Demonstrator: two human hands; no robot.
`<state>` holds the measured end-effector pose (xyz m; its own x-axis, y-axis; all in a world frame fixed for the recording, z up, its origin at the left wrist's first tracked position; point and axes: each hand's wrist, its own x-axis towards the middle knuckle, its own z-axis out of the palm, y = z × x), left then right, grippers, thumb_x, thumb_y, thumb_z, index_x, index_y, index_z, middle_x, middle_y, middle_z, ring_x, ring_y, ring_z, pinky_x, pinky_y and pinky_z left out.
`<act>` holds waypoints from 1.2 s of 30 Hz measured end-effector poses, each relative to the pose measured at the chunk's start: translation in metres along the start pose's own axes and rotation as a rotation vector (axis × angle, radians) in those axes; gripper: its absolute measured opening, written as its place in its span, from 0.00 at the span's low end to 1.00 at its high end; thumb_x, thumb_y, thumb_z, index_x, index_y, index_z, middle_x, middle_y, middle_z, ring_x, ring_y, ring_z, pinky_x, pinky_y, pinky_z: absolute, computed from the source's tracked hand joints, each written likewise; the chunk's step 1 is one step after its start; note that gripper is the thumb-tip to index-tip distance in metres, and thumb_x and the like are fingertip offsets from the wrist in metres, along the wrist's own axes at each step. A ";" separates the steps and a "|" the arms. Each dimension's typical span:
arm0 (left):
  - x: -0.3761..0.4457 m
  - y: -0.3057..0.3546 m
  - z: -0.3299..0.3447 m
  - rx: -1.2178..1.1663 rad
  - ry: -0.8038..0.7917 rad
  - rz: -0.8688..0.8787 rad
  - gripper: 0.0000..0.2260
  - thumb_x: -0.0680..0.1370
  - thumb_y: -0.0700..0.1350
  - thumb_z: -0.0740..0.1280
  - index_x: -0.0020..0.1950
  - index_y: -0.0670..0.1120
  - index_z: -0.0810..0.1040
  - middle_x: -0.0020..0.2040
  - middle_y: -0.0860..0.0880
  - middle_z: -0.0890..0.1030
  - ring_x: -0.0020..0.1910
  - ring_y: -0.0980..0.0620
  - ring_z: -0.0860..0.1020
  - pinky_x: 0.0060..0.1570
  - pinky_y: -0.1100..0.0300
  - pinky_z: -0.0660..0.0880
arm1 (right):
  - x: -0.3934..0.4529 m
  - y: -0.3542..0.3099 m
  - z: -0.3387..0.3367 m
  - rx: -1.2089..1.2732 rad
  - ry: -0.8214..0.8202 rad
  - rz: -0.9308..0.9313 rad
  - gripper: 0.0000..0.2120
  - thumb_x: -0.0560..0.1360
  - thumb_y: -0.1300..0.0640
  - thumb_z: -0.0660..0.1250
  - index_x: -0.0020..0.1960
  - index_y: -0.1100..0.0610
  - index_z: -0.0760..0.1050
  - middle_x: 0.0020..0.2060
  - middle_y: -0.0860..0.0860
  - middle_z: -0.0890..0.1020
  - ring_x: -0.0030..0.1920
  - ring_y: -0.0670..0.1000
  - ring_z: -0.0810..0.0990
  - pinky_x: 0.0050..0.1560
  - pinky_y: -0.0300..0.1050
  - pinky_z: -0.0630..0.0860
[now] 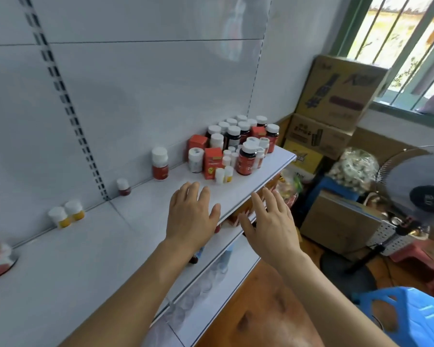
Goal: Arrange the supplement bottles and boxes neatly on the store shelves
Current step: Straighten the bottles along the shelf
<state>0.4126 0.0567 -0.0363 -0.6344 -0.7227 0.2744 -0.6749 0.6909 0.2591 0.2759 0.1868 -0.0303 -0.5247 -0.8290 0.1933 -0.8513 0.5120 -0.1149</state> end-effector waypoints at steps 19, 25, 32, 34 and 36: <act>0.140 0.032 0.107 -0.071 0.038 -0.424 0.17 0.79 0.53 0.66 0.63 0.44 0.76 0.58 0.45 0.80 0.55 0.43 0.77 0.48 0.52 0.74 | 0.223 0.079 0.086 0.260 -0.214 -0.469 0.31 0.79 0.54 0.66 0.78 0.53 0.59 0.68 0.53 0.73 0.65 0.59 0.72 0.64 0.50 0.72; 0.165 0.025 0.132 -0.146 0.029 -0.471 0.13 0.79 0.54 0.66 0.55 0.46 0.75 0.52 0.45 0.81 0.49 0.42 0.78 0.43 0.49 0.76 | 0.253 0.072 0.120 0.360 -0.148 -0.505 0.26 0.74 0.59 0.70 0.71 0.56 0.70 0.59 0.57 0.80 0.51 0.64 0.80 0.44 0.55 0.79; 0.166 0.023 0.148 -0.231 0.074 -0.476 0.12 0.81 0.54 0.64 0.55 0.45 0.74 0.49 0.45 0.81 0.46 0.43 0.77 0.41 0.47 0.75 | 0.262 0.068 0.141 0.535 -0.054 -0.593 0.21 0.73 0.62 0.69 0.65 0.62 0.71 0.38 0.59 0.81 0.32 0.64 0.79 0.24 0.51 0.73; 0.166 0.021 0.147 -0.277 0.047 -0.490 0.12 0.81 0.54 0.63 0.56 0.46 0.74 0.50 0.46 0.81 0.47 0.44 0.78 0.43 0.47 0.76 | 0.263 0.070 0.142 0.564 -0.041 -0.618 0.21 0.73 0.62 0.69 0.65 0.63 0.70 0.37 0.58 0.81 0.31 0.63 0.78 0.24 0.48 0.71; 0.166 0.017 0.142 -0.386 0.023 -0.529 0.12 0.81 0.55 0.62 0.57 0.49 0.75 0.50 0.49 0.82 0.47 0.47 0.79 0.46 0.47 0.77 | 0.264 0.072 0.140 0.636 -0.054 -0.644 0.18 0.75 0.59 0.69 0.63 0.61 0.72 0.40 0.55 0.81 0.35 0.60 0.79 0.27 0.49 0.73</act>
<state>0.2424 -0.0548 -0.1183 -0.2432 -0.9693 0.0374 -0.7069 0.2035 0.6774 0.0755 -0.0266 -0.1243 0.0683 -0.9296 0.3622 -0.8129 -0.2623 -0.5200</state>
